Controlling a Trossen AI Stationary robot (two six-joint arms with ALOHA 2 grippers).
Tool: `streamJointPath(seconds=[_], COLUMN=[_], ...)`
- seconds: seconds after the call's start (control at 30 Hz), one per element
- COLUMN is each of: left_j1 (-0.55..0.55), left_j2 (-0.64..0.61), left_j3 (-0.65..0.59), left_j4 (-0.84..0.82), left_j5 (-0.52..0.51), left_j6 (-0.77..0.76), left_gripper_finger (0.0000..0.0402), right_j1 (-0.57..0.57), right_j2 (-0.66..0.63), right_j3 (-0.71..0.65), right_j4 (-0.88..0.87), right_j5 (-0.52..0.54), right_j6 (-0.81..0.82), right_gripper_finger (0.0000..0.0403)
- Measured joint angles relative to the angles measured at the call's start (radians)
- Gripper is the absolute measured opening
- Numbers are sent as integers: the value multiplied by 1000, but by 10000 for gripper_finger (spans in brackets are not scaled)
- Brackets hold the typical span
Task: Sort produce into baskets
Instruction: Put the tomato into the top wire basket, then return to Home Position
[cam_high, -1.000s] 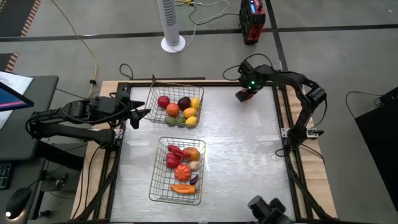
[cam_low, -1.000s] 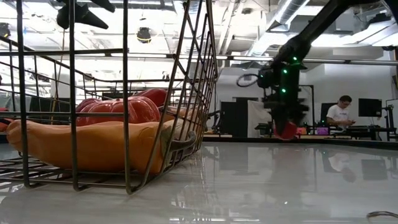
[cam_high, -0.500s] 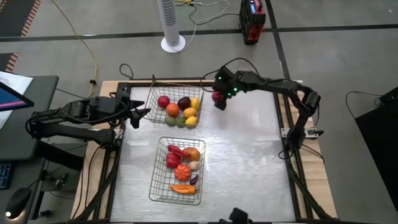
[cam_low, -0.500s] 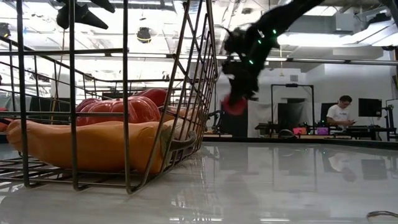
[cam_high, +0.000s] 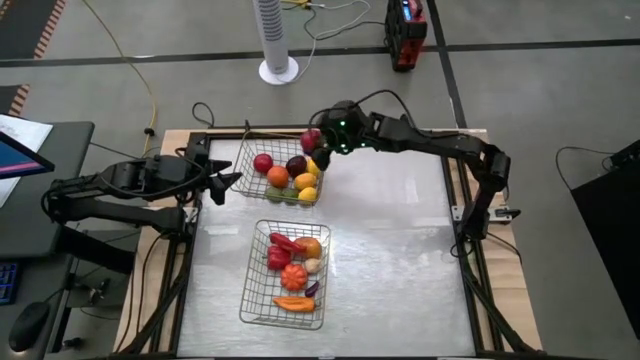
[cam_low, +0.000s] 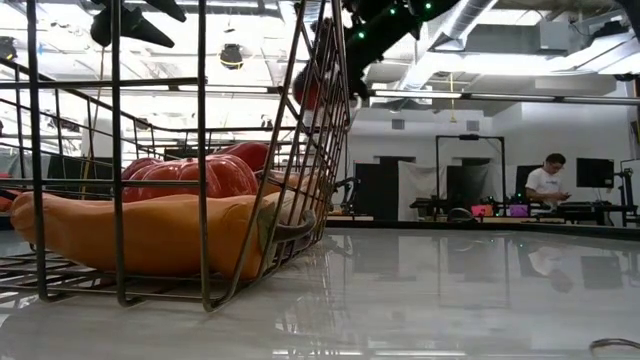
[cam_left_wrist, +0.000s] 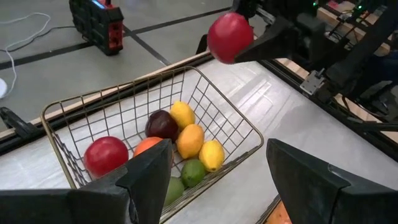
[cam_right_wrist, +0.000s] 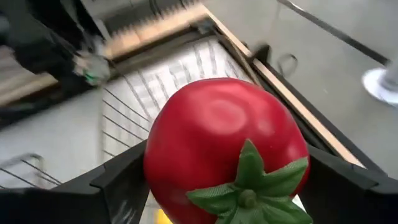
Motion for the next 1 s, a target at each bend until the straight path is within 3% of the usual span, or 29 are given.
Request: streamJointPath(seconds=[0.17,0.57,0.83,1.0], left_j1=[0,0,-38,-38], left_j2=[9,0,-66,-156], left_j3=[0,0,-132,-217], left_j4=[14,117,496,514], left_j5=[2,43,105,68], left_j6=[0,39,250,227], left_gripper_finger=[249,249,249,249], right_j1=[43,14,14,30], right_j2=[25,-5,-114,-182], right_j3=[0,-2,-55,-184], right_j4=[142,91,263,404], right_j5=[-17,-43,-43,-24], right_j6=[-7,38,-29,-12], right_gripper_finger=[390,394,373,351])
